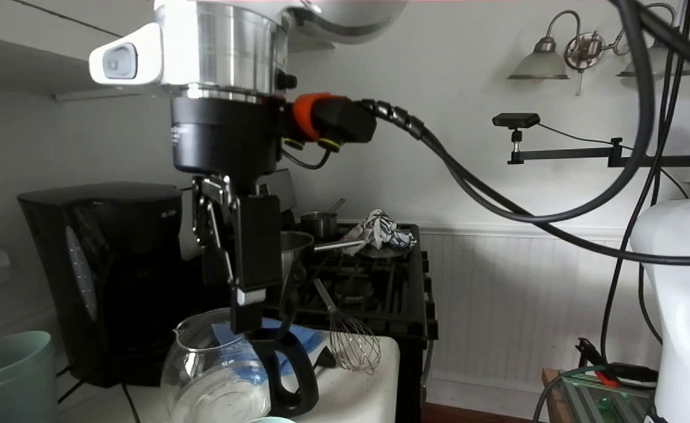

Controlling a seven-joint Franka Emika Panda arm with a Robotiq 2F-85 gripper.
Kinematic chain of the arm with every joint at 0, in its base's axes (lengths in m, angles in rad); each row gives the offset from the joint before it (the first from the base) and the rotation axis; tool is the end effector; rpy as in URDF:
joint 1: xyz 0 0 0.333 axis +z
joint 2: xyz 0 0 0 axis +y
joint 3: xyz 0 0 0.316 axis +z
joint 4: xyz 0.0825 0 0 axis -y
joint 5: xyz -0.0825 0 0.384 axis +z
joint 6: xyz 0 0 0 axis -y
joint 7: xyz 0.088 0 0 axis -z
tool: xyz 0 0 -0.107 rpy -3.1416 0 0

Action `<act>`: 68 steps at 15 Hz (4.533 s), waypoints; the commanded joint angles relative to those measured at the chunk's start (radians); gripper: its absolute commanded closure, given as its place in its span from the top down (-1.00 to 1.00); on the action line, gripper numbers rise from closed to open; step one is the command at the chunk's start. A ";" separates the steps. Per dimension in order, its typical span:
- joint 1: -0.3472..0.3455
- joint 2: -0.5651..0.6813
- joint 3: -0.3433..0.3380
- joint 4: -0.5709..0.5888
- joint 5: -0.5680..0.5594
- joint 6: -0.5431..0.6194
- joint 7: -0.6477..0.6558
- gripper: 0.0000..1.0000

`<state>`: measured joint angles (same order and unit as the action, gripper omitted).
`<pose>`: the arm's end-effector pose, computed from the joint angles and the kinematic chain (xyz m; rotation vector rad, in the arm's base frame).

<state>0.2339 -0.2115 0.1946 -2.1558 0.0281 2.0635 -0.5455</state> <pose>0.4548 0.2144 0.4981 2.7623 1.4385 0.1784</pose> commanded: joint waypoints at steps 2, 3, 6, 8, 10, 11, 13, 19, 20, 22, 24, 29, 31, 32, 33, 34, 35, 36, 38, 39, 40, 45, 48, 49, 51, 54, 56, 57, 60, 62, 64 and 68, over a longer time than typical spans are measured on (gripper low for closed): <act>-0.022 -0.100 0.006 -0.026 -0.111 -0.026 0.223 1.00; -0.029 -0.118 0.007 -0.031 -0.142 -0.028 0.263 1.00; -0.049 -0.160 0.006 -0.051 -0.208 -0.051 0.363 0.48; -0.064 -0.182 -0.001 -0.071 -0.227 -0.054 0.413 0.43; -0.061 -0.202 -0.026 -0.100 -0.171 -0.034 0.424 0.16; -0.060 -0.213 -0.034 -0.113 -0.153 -0.031 0.426 -0.01; -0.056 -0.231 -0.053 -0.137 -0.125 -0.038 0.421 -0.29; -0.059 -0.287 -0.081 -0.198 -0.074 -0.009 0.423 -1.00; -0.057 -0.291 -0.085 -0.204 -0.068 -0.007 0.416 -1.00; -0.059 -0.296 -0.087 -0.216 -0.063 -0.019 0.417 -1.00; -0.062 -0.284 -0.086 -0.220 -0.069 -0.036 0.417 -1.00; -0.077 -0.266 -0.074 -0.253 -0.116 0.053 0.435 -1.00; -0.080 -0.253 -0.070 -0.262 -0.138 0.115 0.435 -1.00; -0.084 -0.243 -0.068 -0.267 -0.153 0.153 0.437 -1.00; -0.087 -0.234 -0.065 -0.272 -0.168 0.188 0.437 -1.00; -0.089 -0.222 -0.064 -0.276 -0.181 0.228 0.437 -1.00; -0.087 -0.205 -0.066 -0.277 -0.181 0.263 0.436 -1.00; -0.089 -0.189 -0.066 -0.278 -0.184 0.294 0.436 -1.00; -0.092 -0.158 -0.065 -0.281 -0.191 0.370 0.438 -1.00; -0.092 -0.146 -0.063 -0.281 -0.194 0.398 0.440 -1.00; -0.091 -0.134 -0.064 -0.282 -0.192 0.423 0.438 -1.00; -0.092 -0.108 -0.065 -0.286 -0.186 0.491 0.440 -1.00; -0.099 -0.145 -0.074 -0.290 -0.174 0.465 0.454 -1.00; -0.107 -0.161 -0.075 -0.285 -0.170 0.427 0.472 -0.48; -0.108 -0.197 -0.086 -0.282 -0.153 0.387 0.469 -0.37; -0.122 -0.251 -0.090 -0.255 -0.147 0.265 0.501 0.07; -0.119 -0.277 -0.100 -0.232 -0.122 0.191 0.507 0.32; -0.120 -0.285 -0.101 -0.222 -0.112 0.162 0.521 0.48; -0.127 -0.294 -0.105 -0.189 -0.082 0.081 0.560 0.89; -0.122 -0.301 -0.109 -0.175 -0.055 0.050 0.574 1.00; -0.109 -0.305 -0.116 -0.168 -0.019 0.041 0.558 1.00; -0.114 -0.294 -0.102 -0.171 -0.030 0.066 0.549 1.00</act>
<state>0.1263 -0.5055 0.0879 -2.3283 -0.0054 2.1319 0.0053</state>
